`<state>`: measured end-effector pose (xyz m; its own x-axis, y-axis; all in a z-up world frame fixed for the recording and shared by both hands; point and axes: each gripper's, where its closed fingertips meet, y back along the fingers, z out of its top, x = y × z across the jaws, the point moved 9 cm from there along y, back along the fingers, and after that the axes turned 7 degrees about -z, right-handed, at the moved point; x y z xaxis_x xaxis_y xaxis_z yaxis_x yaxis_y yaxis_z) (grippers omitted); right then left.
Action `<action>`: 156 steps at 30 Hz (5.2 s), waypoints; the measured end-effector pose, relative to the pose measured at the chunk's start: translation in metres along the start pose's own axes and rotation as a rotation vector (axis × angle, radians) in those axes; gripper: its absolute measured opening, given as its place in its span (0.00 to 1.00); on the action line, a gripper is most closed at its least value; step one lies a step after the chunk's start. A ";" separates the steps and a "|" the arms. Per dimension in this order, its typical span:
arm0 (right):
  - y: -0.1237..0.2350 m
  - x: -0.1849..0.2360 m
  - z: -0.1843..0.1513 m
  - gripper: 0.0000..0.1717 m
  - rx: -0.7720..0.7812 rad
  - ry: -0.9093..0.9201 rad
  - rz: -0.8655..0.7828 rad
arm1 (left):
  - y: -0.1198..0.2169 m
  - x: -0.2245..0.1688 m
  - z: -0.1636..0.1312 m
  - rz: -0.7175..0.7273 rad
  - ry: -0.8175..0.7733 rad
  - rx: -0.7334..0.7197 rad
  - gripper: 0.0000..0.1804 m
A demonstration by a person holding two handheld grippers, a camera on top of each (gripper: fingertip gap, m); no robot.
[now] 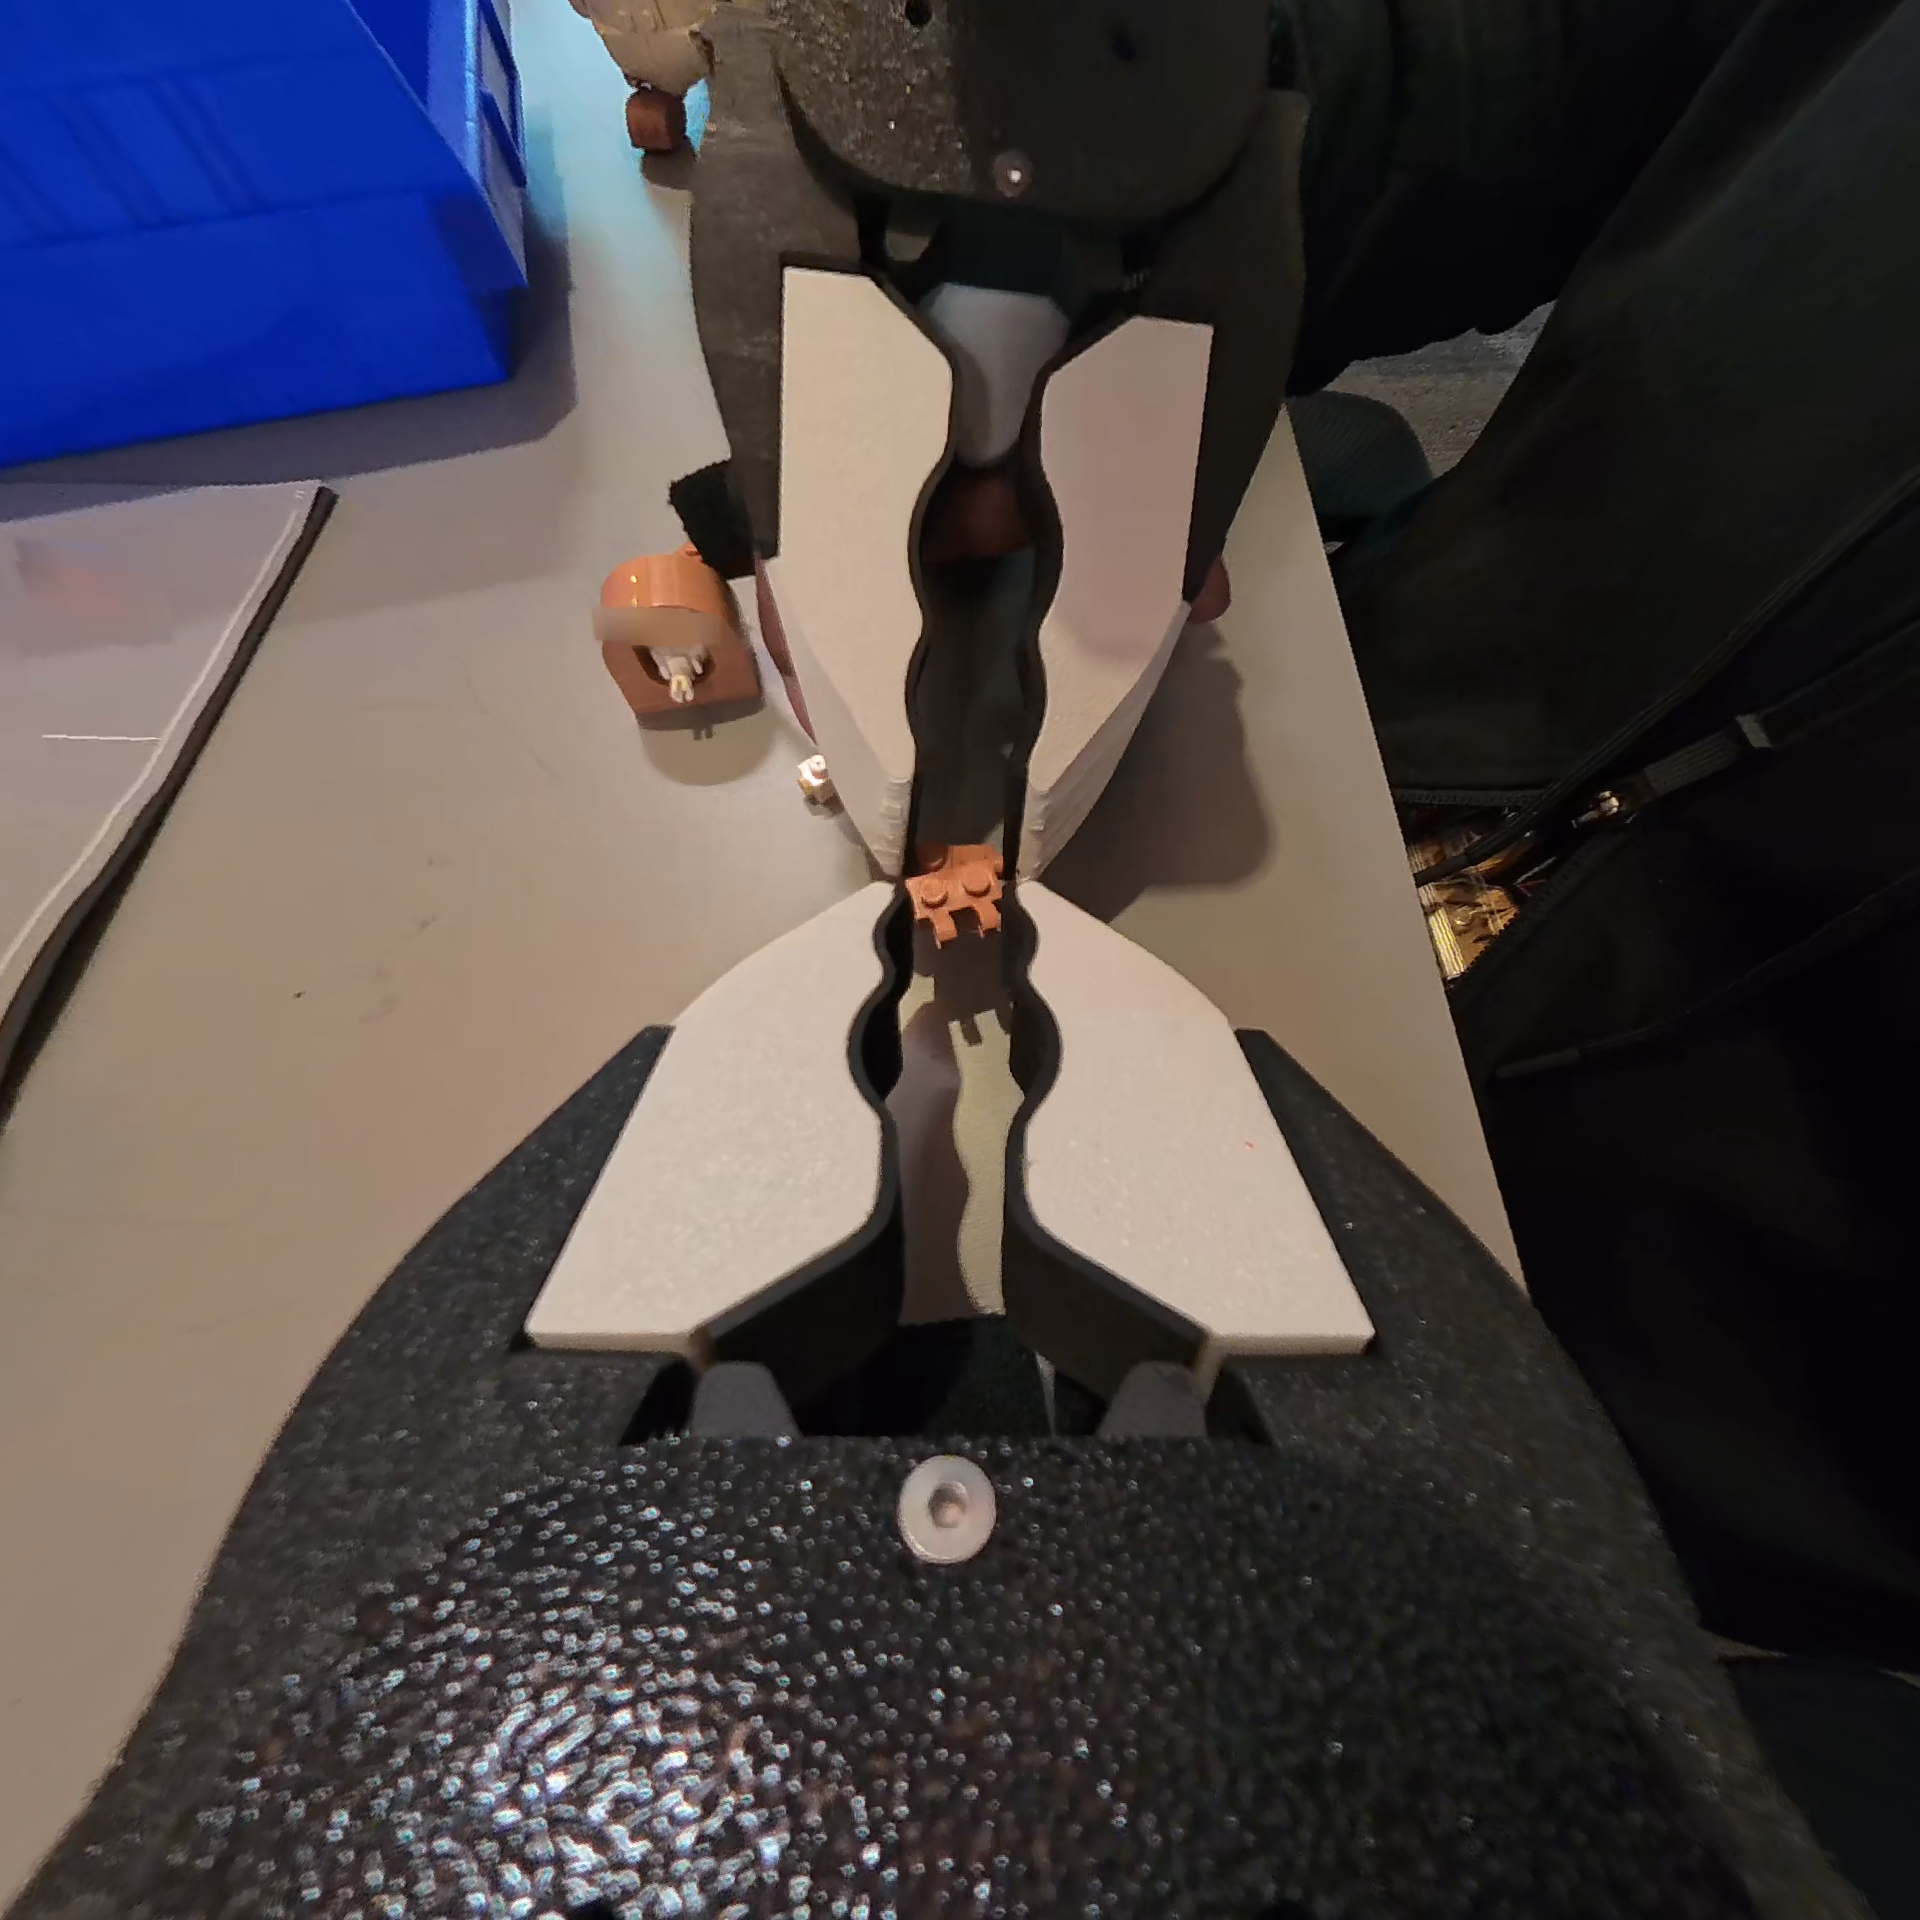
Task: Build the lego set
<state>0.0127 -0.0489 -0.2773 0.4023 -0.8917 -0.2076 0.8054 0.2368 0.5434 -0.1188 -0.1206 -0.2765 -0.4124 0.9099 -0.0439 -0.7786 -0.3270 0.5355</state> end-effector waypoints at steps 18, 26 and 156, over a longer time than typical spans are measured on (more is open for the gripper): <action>-0.002 0.005 0.000 0.10 0.004 0.035 0.025 | -0.001 -0.001 0.003 -0.056 -0.044 0.068 0.08; -0.002 0.006 0.000 0.10 0.005 0.047 0.035 | -0.001 -0.001 0.005 -0.084 -0.058 0.090 0.08; 0.038 0.002 0.027 0.14 -0.188 0.163 -0.143 | 0.017 -0.011 0.016 -0.030 0.183 -0.392 0.10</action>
<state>0.0322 -0.0525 -0.2355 0.3315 -0.8508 -0.4078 0.9193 0.1942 0.3423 -0.1195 -0.1320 -0.2534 -0.4364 0.8717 -0.2228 -0.8977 -0.4053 0.1727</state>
